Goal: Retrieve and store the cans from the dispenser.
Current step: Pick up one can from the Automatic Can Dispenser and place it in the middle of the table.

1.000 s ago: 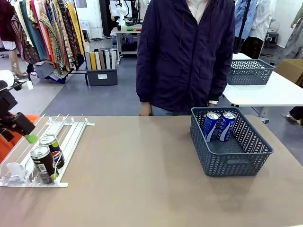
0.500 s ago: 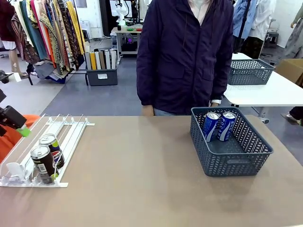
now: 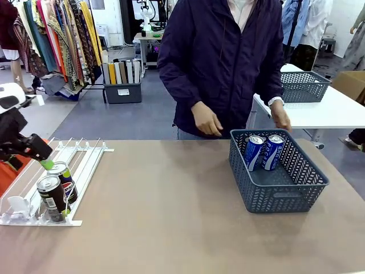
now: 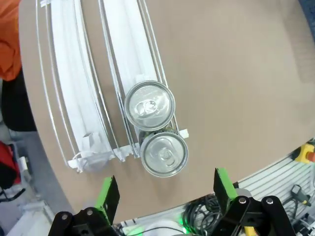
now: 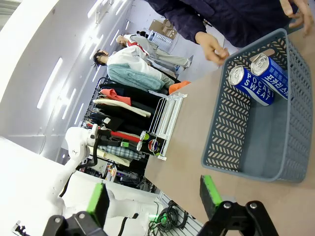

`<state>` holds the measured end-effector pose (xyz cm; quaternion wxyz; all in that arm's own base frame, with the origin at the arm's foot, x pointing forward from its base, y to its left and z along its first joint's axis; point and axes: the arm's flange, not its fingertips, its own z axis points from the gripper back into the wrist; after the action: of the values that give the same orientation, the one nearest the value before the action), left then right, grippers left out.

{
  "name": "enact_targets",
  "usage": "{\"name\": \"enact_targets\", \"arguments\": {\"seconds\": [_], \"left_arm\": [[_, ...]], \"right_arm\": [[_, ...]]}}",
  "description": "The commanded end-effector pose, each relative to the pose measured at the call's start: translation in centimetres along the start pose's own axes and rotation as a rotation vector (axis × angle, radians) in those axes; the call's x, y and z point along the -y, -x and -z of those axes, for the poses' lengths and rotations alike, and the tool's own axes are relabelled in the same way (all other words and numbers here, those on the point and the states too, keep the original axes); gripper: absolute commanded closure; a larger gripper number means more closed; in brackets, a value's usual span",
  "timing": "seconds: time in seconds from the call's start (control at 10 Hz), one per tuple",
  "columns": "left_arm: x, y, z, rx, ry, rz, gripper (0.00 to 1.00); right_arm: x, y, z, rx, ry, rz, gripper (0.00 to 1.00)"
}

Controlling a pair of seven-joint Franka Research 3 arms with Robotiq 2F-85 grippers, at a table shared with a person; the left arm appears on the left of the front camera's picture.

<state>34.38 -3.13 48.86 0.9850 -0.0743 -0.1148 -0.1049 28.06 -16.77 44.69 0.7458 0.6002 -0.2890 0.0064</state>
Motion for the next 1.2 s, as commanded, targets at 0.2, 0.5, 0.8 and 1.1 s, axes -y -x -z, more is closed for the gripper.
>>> {"name": "enact_targets", "arguments": {"seconds": [0.2,0.5,0.8,1.1], "left_arm": [[1.3,2.7,4.2,-0.04,-0.091,-0.023,0.0],[0.8,2.9,7.0,-0.089,-0.088,-0.076,0.0],[0.3,3.0,9.6,-0.122,-0.073,-0.137,0.0],[0.8,3.0,10.3,-0.132,-0.092,-0.121,0.0]], "right_arm": [[-0.3,-0.5,0.2,0.022,-0.021,-0.005,0.0],[-0.3,-0.5,0.2,0.022,-0.021,-0.005,0.0],[-0.3,-0.5,0.2,0.022,-0.021,-0.005,0.0],[-0.3,-0.5,0.2,0.022,-0.021,-0.005,0.0]]}}
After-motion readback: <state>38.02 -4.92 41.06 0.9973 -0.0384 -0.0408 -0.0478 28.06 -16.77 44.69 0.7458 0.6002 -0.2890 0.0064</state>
